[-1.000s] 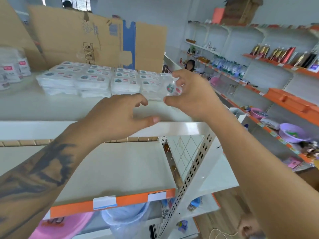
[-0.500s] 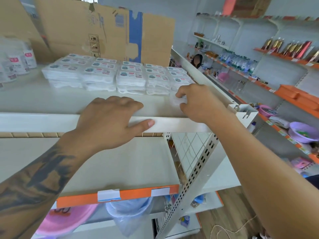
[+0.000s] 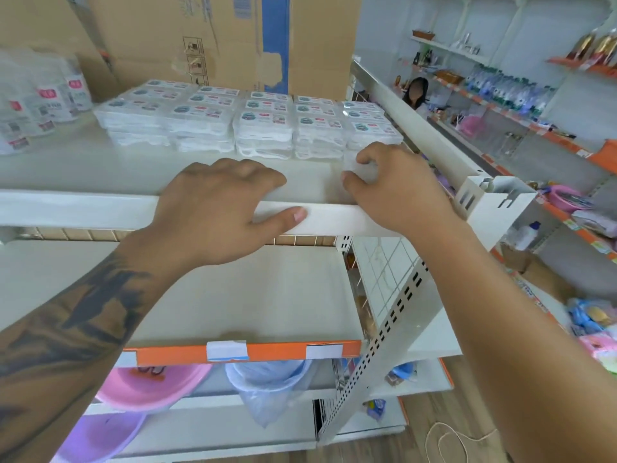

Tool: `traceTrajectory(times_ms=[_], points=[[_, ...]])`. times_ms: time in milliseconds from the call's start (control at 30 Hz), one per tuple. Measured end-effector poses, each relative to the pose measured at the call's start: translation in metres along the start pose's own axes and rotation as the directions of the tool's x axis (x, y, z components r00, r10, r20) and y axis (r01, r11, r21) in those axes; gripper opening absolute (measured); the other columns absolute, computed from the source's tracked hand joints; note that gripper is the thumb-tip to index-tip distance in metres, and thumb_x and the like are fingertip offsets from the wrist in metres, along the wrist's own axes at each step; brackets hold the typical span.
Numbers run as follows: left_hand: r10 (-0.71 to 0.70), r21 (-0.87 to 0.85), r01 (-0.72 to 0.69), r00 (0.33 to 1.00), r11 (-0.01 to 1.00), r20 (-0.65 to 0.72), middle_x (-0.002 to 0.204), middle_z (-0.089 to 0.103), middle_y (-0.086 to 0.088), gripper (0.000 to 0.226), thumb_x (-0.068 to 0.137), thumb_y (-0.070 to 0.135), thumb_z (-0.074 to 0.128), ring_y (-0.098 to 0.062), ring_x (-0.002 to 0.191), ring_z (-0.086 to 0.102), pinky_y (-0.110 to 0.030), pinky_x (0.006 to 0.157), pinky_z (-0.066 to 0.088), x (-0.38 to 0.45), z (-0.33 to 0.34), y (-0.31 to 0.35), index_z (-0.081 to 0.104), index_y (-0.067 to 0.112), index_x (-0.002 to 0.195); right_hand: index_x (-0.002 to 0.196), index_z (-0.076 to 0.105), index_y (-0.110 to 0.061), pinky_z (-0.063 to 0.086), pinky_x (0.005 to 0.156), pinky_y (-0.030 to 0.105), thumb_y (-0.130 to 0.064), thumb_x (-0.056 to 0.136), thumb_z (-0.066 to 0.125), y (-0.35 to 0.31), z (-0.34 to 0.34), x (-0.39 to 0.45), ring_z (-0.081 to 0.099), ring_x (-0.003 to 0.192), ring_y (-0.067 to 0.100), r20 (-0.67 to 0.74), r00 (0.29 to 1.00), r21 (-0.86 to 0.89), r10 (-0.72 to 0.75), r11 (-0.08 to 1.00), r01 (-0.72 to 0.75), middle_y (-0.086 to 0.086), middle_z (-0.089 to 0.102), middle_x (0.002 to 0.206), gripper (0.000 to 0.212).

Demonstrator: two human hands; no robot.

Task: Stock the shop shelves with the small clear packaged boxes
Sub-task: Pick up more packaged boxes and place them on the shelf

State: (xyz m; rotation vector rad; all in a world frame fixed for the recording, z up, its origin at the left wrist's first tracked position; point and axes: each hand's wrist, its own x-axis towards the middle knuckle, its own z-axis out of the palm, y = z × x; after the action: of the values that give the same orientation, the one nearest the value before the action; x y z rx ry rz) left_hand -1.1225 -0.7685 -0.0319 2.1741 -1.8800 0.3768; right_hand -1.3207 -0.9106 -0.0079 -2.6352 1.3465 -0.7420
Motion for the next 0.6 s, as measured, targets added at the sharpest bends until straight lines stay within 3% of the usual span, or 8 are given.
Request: traceTrajectory(times_ms=[133, 233, 367, 600], points=[[0.025, -0.075, -0.027, 0.999, 0.997, -0.027, 0.13, 0.064, 0.01, 0.073, 0.088, 0.083, 0.022, -0.021, 0.122, 0.058, -0.046, 0.107, 0.038, -0.009, -0.001, -0.003, 0.057, 0.037, 0.132, 0.136, 0.059, -0.022, 0.041, 0.11, 0.047, -0.056, 0.094, 0.057, -0.011, 0.004, -0.018, 0.051, 0.134, 0.024, -0.086, 0.995, 0.001, -0.057, 0.998, 0.057, 0.001, 0.056, 0.145, 0.054], [-0.021, -0.133, 0.008, 0.995, 0.991, -0.098, 0.131, 0.065, 0.008, 0.07, 0.089, 0.079, 0.028, -0.022, 0.126, 0.057, -0.053, 0.113, 0.032, -0.032, -0.005, -0.014, 0.059, 0.034, 0.132, 0.14, 0.058, -0.023, 0.035, 0.116, 0.05, -0.061, 0.095, 0.053, -0.036, 0.011, -0.041, 0.043, 0.144, 0.03, -0.106, 0.989, -0.028, -0.098, 0.995, 0.096, 0.008, 0.047, 0.155, 0.059], [-0.066, -0.108, 0.05, 0.986, 0.993, -0.152, 0.136, 0.064, 0.003, 0.067, 0.092, 0.076, 0.03, -0.025, 0.132, 0.054, -0.058, 0.116, 0.028, -0.077, -0.014, -0.049, 0.059, 0.032, 0.133, 0.138, 0.058, -0.022, 0.041, 0.11, 0.052, -0.065, 0.092, 0.049, -0.087, 0.029, -0.077, 0.049, 0.138, 0.037, -0.183, 0.966, -0.045, -0.183, 0.983, 0.177, 0.014, 0.052, 0.15, 0.064], [-0.141, -0.049, 0.134, 0.97, 0.99, -0.199, 0.133, 0.064, 0.0, 0.06, 0.094, 0.07, 0.038, -0.029, 0.128, 0.058, -0.059, 0.116, 0.029, -0.202, -0.043, -0.155, 0.062, 0.029, 0.13, 0.142, 0.055, -0.028, 0.041, 0.11, 0.05, -0.065, 0.094, 0.051, -0.225, 0.072, -0.141, 0.049, 0.136, 0.033, -0.198, 0.956, -0.028, -0.217, 0.976, 0.216, 0.008, 0.05, 0.151, 0.061]])
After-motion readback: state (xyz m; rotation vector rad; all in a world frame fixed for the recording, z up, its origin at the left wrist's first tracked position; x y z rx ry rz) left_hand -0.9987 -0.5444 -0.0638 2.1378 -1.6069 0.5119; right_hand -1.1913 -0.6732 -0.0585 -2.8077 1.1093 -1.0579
